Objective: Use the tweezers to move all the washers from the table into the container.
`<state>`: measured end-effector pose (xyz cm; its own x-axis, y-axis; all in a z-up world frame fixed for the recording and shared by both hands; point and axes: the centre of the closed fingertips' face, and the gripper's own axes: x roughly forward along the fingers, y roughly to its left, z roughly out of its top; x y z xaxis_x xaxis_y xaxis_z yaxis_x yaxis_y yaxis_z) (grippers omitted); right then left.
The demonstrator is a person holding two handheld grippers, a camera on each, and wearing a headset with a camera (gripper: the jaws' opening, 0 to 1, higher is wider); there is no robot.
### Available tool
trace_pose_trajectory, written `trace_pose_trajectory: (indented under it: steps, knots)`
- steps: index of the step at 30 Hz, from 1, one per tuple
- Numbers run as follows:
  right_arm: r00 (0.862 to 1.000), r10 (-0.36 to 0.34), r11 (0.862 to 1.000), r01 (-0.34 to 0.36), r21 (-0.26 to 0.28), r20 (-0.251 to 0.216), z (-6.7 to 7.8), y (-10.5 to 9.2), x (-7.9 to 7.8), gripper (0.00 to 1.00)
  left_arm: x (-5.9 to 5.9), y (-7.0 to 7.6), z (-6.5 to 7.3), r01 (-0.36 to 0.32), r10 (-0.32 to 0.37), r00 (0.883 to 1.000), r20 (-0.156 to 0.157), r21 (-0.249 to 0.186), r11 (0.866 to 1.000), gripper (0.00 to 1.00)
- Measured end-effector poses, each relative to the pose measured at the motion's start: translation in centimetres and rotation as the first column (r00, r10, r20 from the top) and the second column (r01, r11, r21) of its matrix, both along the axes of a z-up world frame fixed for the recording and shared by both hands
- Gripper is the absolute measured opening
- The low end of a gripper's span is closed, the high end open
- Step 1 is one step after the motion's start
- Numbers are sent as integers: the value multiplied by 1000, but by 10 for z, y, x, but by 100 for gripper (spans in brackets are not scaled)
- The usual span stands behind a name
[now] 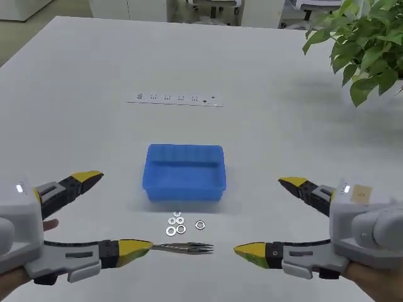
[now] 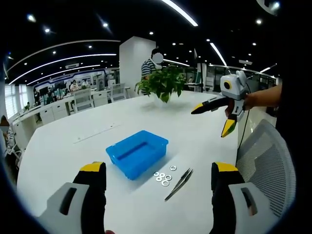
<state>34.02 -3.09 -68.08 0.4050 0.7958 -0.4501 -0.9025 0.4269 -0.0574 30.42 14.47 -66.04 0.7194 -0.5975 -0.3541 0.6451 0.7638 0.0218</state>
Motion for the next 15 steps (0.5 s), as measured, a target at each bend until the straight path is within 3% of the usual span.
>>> trace_pose_trajectory:
  steps: [15]
  knots:
    - [1000,5,1000,-5,-15,-12,-4,-2,0,92,-1,-2,-5,14,-14,1000,-20,5,1000,95]
